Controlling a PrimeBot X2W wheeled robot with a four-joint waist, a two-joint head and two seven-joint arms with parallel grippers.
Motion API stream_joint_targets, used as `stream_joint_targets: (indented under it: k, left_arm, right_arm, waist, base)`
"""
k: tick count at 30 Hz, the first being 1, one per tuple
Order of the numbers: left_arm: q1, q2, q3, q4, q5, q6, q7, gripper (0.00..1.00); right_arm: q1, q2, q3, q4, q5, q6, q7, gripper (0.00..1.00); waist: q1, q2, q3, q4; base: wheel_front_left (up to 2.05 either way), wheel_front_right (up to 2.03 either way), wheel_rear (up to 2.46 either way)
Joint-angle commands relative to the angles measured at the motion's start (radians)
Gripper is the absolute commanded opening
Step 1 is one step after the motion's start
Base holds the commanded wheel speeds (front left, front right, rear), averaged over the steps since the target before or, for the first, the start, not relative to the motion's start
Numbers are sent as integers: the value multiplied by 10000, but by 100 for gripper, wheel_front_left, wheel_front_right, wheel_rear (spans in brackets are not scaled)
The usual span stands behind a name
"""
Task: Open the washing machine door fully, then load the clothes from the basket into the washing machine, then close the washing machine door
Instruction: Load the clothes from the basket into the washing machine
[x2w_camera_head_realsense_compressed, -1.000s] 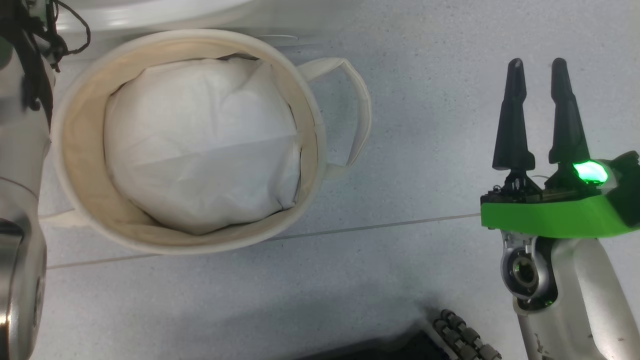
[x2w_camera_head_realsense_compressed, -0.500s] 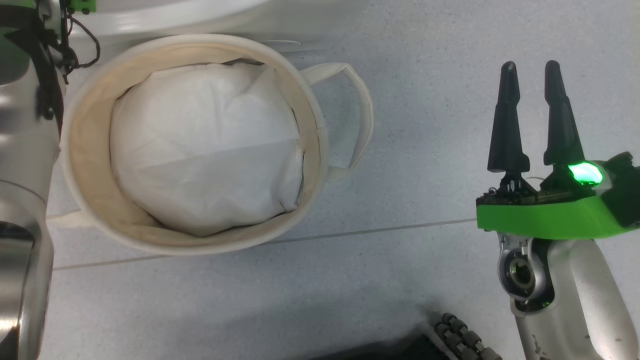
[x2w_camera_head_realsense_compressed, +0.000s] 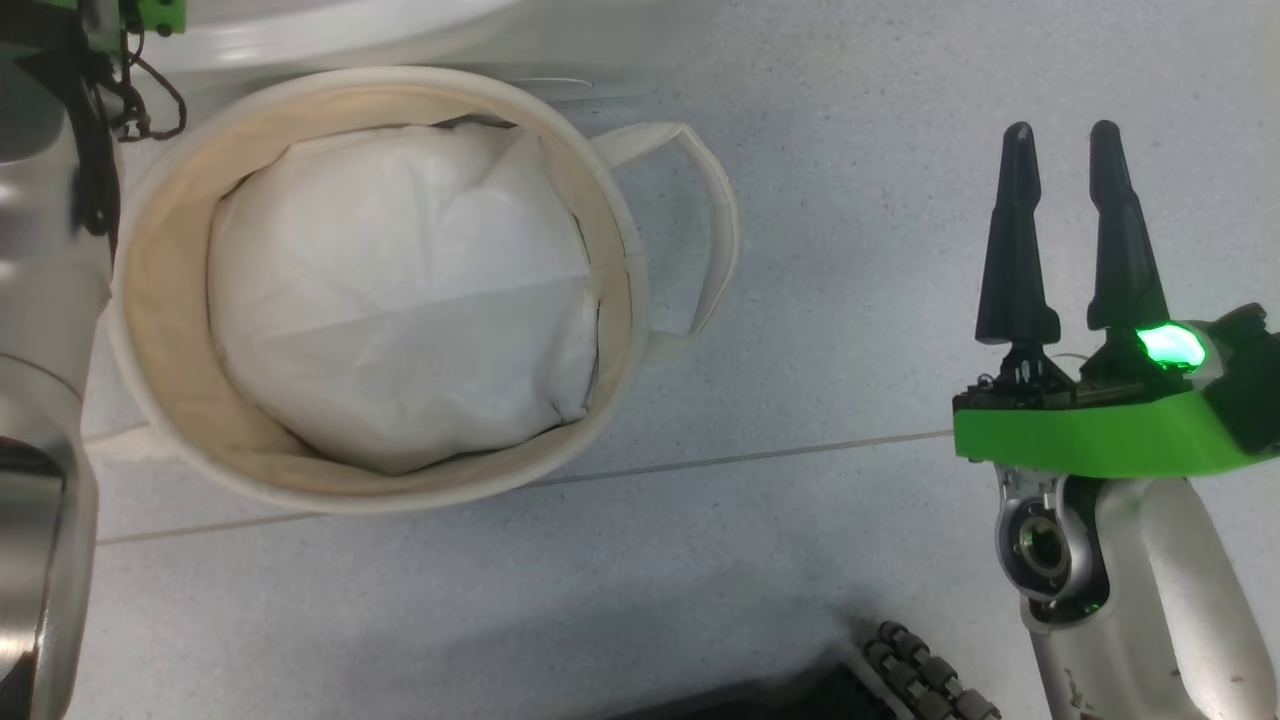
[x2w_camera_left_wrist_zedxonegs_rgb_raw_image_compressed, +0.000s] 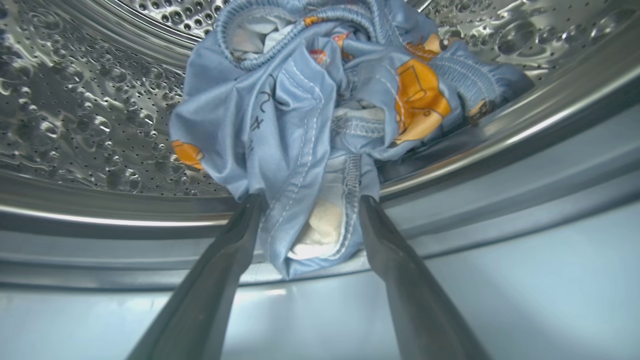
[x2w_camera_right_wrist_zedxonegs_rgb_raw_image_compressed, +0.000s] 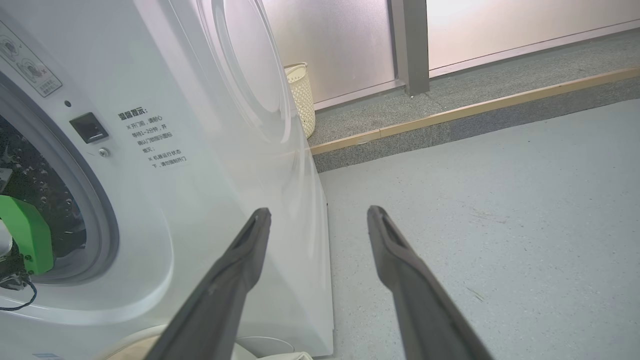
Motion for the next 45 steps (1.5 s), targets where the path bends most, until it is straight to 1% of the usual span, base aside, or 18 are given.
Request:
stream_joint_targets:
  k: [1,8,14,15,16,18,20,26,30,33,39,45]
  left_arm:
    - [-386,418,9,-225,65,54,61,100]
    - [-471,493,-321,-224,232,127,513,100]
    - [-543,582,-298,-223,74,198,537,100]
    - [-549,589,-261,-223,6,163,511,83]
    - [-554,596,-247,-223,-41,102,478,0]
    - [-584,624,-223,-223,-161,-63,323,0]
    - [-622,626,-225,-223,-211,-80,208,0]
    - [-941,681,-226,-234,-315,58,-363,0]
    - [-1225,713,-210,-340,-385,193,-1096,0]
    - [-1453,725,-192,-346,-460,195,-1468,0]
    - [-2031,907,-253,-308,-487,252,-1522,0]
    - [-2375,1137,-179,-277,-651,189,-1394,0]
  right_arm:
    - [164,-12,211,-312,72,42,-49,100]
    - [173,-12,219,-308,101,42,-49,100]
    - [135,-12,227,-286,136,42,-49,100]
    - [127,-12,231,-292,142,42,-49,100]
    - [119,-12,233,-299,144,42,-49,100]
    - [99,-12,242,-325,148,42,-49,100]
    - [92,-12,234,-339,139,42,-49,100]
    - [27,-12,254,-385,126,42,-49,100]
    - [4,-12,283,-408,142,42,-49,100]
    - [-6,-12,321,-420,151,42,-49,100]
    - [-67,-12,385,-463,230,42,-49,100]
    - [-60,-12,500,-442,345,42,-49,100]
  waist:
    - [0,0,5,-7]
    - [0,0,86,-101]
    - [0,0,180,-169]
    - [0,0,193,-174]
    - [0,0,207,-179]
    - [0,0,238,-191]
    - [0,0,263,-182]
    - [0,0,373,-169]
    - [0,0,424,-200]
    - [0,0,486,-252]
    - [0,0,722,-462]
    - [0,0,890,-783]
  base:
    - [0,0,0]
    - [0,0,0]
    - [0,0,0]
    - [0,0,0]
    - [0,0,0]
    - [0,0,0]
    - [0,0,0]
    - [0,0,0]
    - [0,0,0]
    - [0,0,0]
    - [0,0,0]
    - [0,0,0]
